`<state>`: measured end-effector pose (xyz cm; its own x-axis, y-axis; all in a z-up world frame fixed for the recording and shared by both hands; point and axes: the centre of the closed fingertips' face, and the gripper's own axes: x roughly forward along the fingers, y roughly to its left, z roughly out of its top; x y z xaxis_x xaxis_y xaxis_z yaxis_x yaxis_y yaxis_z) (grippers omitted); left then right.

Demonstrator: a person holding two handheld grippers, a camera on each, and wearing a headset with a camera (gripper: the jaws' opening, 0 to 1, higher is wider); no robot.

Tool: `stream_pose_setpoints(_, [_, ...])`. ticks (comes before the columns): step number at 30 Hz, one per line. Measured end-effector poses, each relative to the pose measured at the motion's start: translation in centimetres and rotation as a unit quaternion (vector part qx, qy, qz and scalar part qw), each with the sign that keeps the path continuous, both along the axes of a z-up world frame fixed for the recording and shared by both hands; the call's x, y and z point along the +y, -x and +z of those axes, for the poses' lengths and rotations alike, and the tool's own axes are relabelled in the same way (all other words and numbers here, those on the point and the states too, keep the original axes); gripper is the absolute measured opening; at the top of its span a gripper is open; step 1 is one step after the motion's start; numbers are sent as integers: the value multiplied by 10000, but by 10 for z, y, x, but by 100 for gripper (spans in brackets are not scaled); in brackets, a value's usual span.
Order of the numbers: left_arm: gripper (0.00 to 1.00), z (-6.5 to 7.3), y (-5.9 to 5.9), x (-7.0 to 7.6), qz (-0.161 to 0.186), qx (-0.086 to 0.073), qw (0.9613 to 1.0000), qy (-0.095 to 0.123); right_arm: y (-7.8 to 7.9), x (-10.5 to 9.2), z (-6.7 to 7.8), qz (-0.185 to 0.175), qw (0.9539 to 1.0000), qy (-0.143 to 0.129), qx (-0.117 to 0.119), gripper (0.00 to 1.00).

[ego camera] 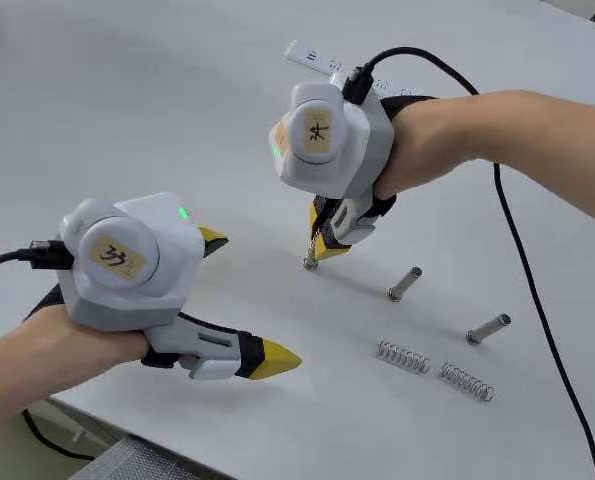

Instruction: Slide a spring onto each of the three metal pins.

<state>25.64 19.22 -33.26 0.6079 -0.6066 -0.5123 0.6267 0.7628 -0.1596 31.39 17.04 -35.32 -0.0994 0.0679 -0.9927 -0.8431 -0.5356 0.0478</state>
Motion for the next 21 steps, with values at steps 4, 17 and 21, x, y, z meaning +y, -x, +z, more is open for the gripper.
stream_pose_setpoints(4, [91, -1, 1, 0, 6, 11, 10000, -1, 1, -1, -3, -34, 10000, 43, 11, 7])
stream_pose_setpoints(17, [91, -1, 1, 2, 32, 18, 10000, 1, 4, -1, -7, -131, 9999, -4, 37, 8])
stream_pose_setpoints(21, [91, -1, 2, 2, 42, 10, 10000, 10, 4, -3, -10, -59, 10000, 7, 1, 9])
